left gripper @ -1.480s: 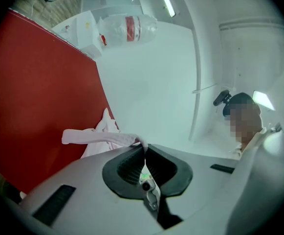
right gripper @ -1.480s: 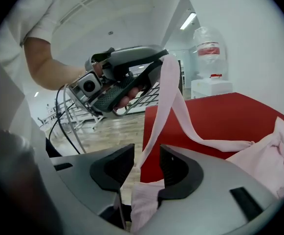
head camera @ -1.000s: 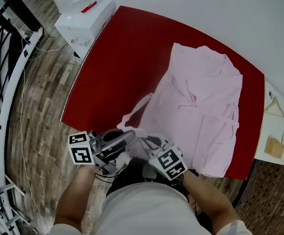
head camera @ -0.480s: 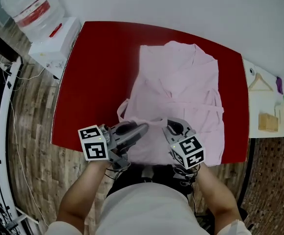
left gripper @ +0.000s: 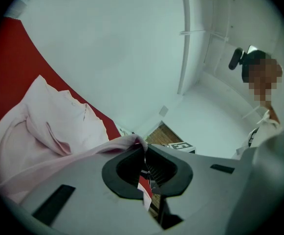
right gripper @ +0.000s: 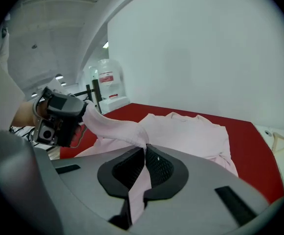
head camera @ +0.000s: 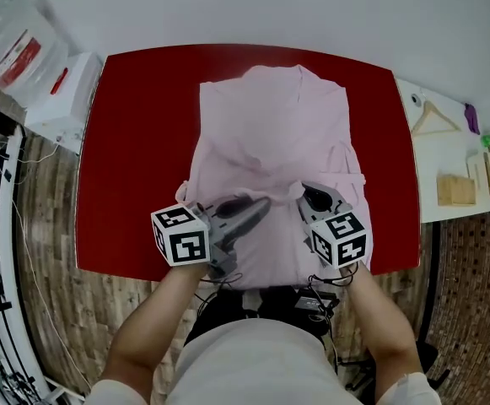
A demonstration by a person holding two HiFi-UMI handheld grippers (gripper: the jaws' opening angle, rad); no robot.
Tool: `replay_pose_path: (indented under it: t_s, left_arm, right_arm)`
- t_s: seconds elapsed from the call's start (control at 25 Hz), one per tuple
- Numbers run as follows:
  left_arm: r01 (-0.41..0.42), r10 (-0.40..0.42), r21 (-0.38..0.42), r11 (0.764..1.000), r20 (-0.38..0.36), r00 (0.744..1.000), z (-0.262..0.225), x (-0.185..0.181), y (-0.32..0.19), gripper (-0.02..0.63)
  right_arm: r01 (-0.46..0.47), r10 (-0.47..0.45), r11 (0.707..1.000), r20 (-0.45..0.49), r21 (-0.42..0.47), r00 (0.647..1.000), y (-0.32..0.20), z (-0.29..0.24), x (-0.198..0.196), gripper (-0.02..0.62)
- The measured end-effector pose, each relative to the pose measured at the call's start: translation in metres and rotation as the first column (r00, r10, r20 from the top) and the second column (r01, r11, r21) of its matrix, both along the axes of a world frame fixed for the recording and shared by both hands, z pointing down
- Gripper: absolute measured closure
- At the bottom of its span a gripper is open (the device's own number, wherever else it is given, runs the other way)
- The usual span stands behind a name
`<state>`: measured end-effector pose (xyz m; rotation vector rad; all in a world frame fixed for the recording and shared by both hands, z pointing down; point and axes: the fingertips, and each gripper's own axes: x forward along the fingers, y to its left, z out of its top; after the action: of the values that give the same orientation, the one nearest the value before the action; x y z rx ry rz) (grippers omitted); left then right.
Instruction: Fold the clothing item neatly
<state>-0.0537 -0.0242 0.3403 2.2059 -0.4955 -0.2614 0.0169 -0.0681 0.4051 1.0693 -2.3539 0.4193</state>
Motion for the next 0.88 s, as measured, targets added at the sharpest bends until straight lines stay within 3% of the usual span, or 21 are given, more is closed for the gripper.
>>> replay_pose_path:
  t_s: [0.36,0.68,0.88]
  left_arm:
    - [0.000,0.002,-0.037,0.999,0.032,0.999,0.020,0.078,-0.039,0.595]
    - [0.038,-0.023,-0.111,0.993,0.131,0.991,0.068,0.097,-0.076,0.595]
    - [-0.003,0.045,-0.198,0.980,0.207,0.977,0.107,0.106,-0.084,0.594]
  right_arm:
    - [-0.103,0.106,0.989,0.020,-0.101,0.994,-0.027,0.037,0.072,0.574]
    - [-0.160,0.165,0.969,0.014,-0.187,0.986,-0.054,0.077,0.102,0.574]
    - [-0.185,0.176,0.962,-0.058,-0.201,0.983,-0.068,0.097,0.123,0.574]
